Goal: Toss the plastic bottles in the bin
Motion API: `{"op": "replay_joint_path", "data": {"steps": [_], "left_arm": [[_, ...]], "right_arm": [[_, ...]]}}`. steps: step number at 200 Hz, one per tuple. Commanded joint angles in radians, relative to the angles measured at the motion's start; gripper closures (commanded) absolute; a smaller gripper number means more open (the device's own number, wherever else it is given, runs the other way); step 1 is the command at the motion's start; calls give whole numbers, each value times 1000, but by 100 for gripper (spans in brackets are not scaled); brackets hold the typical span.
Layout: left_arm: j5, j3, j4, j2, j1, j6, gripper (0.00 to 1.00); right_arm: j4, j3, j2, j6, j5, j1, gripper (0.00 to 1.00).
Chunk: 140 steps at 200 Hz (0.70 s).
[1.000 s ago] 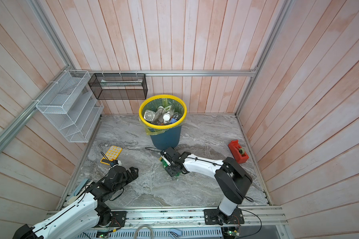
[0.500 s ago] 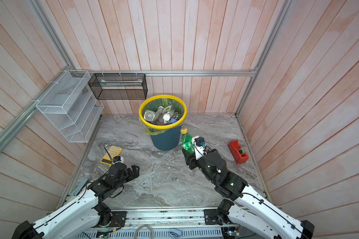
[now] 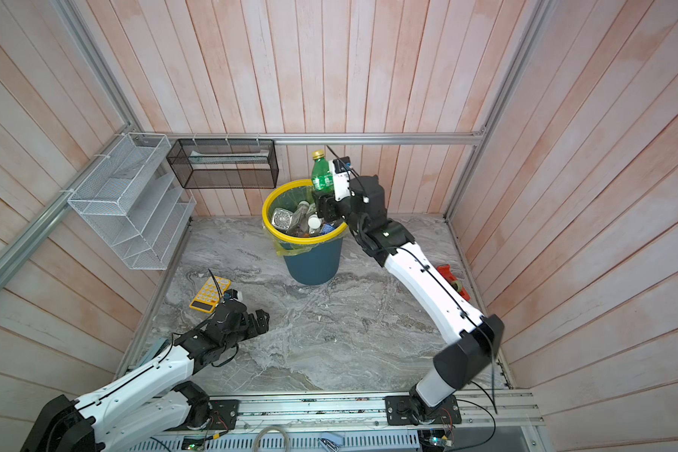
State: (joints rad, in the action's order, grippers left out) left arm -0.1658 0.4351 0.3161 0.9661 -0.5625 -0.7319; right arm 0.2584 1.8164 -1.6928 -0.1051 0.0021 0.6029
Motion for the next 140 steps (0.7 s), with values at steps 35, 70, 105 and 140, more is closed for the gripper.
{"op": "replay_joint_path", "data": {"steps": [35,70,105,140], "left_arm": [[-53,6,100,-87,-4,13,0],[-61,-4,107,-108,-4,5,0],[-74,18,114,-85,-6,15,0],[-110,18,106,-107,-5,29,0]], "right_arm": [[155,84,20,23,48,-42,2],[117,-39,127,49,108,-51,3],[61,-181,234,74,152,-72,1],[-95,-450,383,54,102,-180,1]]}}
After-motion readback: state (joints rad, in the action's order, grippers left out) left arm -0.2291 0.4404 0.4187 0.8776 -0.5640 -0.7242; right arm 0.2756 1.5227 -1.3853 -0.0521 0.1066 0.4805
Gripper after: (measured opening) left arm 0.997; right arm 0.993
